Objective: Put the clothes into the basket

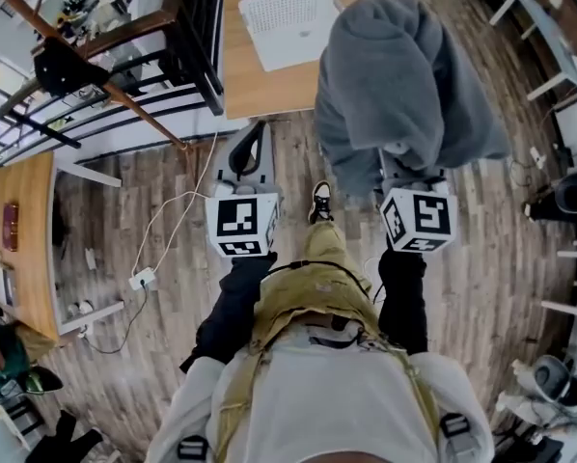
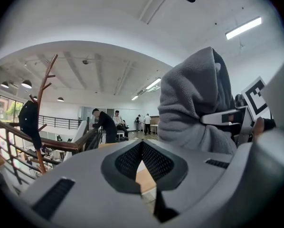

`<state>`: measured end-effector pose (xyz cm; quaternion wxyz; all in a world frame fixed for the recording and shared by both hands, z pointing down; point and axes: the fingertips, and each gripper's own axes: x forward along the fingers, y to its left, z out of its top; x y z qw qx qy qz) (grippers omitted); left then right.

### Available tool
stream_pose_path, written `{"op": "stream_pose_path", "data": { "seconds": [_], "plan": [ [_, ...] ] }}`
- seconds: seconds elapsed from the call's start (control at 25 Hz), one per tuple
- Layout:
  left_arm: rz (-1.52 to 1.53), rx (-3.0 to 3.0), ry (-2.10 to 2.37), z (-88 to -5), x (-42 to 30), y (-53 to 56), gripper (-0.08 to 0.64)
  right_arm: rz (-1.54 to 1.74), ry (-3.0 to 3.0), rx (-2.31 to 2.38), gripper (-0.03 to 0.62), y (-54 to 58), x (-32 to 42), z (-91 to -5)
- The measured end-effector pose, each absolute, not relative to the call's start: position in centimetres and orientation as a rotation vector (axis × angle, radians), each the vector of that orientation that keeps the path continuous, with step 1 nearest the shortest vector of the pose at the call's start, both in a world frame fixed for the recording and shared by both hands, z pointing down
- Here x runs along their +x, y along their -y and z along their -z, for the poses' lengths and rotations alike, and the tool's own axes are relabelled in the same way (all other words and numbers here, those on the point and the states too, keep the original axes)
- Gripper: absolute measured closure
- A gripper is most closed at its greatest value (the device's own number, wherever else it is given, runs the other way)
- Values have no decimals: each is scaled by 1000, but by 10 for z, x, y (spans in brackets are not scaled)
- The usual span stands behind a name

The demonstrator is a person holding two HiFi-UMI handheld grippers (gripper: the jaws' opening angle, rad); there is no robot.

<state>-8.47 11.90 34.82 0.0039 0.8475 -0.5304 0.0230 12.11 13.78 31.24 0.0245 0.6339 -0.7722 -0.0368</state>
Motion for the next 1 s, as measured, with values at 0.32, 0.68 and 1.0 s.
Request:
{"op": "stream_pose_path", "data": {
  "seconds": [0.32,0.68,1.0],
  "plan": [
    [-113,2617,1723,-340,-51,25,560,132,2454,1879,336,9,151,-304],
    [-113,2568,1785,-334,-17,152,560,119,2533,1775,335,140,173,-302],
    [-153,2500,1827,-342,-10,208,560,71,2568,1703,334,209,183,-307]
  ]
}}
